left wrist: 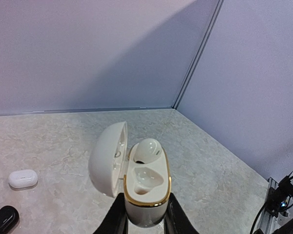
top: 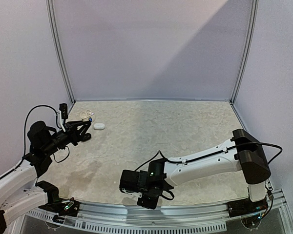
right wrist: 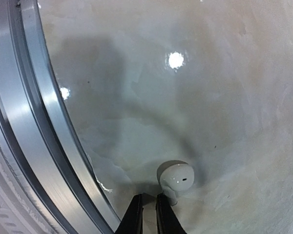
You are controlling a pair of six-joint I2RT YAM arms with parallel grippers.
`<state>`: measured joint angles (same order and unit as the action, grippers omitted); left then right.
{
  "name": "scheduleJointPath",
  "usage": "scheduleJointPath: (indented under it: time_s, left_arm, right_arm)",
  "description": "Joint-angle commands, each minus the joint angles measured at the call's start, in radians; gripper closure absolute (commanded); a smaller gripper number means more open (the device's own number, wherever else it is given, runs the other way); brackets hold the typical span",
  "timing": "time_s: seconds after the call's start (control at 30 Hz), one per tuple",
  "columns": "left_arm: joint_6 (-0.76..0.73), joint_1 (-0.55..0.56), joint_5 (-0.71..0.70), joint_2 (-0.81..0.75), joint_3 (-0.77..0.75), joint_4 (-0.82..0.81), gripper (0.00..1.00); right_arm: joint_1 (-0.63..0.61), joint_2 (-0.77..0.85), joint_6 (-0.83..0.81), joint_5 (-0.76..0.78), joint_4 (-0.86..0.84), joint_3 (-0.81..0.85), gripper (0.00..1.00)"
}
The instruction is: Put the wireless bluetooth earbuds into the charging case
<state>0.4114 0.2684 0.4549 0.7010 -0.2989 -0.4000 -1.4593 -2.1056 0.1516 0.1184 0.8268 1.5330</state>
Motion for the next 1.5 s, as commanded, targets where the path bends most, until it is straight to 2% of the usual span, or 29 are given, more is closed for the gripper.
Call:
scheduleJointPath:
  time_s: [0.0, 0.13, 0.23, 0.3, 0.33, 0.4, 0.47, 0.53, 0.6, 0.7, 0.97, 1.2, 1.47]
  left_arm:
    - [0.0, 0.015, -0.008, 0.002, 0.012, -0.016, 1.0]
    - [0.0, 0.016, -0.008, 0.001, 0.01, -0.016, 1.0]
    - [0.001, 0.018, -0.009, 0.0, 0.011, -0.016, 1.0]
    - [0.002, 0.018, -0.009, -0.001, 0.012, -0.016, 1.0]
    - [0.002, 0.019, -0.009, -0.001, 0.011, -0.016, 1.0]
    - [0.002, 0.02, -0.009, -0.001, 0.011, -0.016, 1.0]
    - [0.0, 0.021, -0.007, -0.002, 0.011, -0.016, 1.0]
    - [0.0, 0.023, -0.007, -0.004, 0.011, -0.017, 1.0]
    - [0.0, 0.023, -0.006, -0.004, 0.011, -0.017, 1.0]
    - [-0.001, 0.026, -0.005, -0.005, 0.012, -0.016, 1.0]
    - [0.0, 0.027, -0.005, -0.006, 0.012, -0.016, 1.0]
    - [0.0, 0.027, -0.007, -0.006, 0.013, -0.016, 1.0]
    - [0.002, 0.027, -0.01, -0.004, 0.013, -0.016, 1.0]
  right_arm:
    - [-0.002, 0.06, 0.048, 0.034, 0.033, -0.042, 0.89]
    - [-0.003, 0.105, 0.072, 0.018, 0.009, -0.061, 0.87]
    - [-0.002, 0.164, 0.103, 0.032, -0.054, -0.066, 0.81]
    - [0.017, 0.191, 0.14, 0.037, -0.076, -0.055, 0.7]
    - [0.03, 0.197, 0.162, 0.032, -0.077, -0.042, 0.58]
    - [0.056, 0.194, 0.21, 0.022, -0.07, 0.001, 0.44]
    - [0.06, 0.16, 0.229, 0.012, -0.034, 0.063, 0.35]
    - [0.061, 0.115, 0.218, -0.008, 0.012, 0.123, 0.33]
    - [0.068, 0.065, 0.194, -0.047, 0.043, 0.153, 0.34]
    - [0.093, -0.003, 0.185, -0.107, 0.094, 0.195, 0.41]
    - [0.117, -0.12, 0.195, -0.107, 0.201, 0.317, 0.42]
    - [0.117, -0.185, 0.179, -0.178, 0.247, 0.34, 0.6]
    - [0.107, -0.195, 0.156, -0.185, 0.28, 0.341, 0.61]
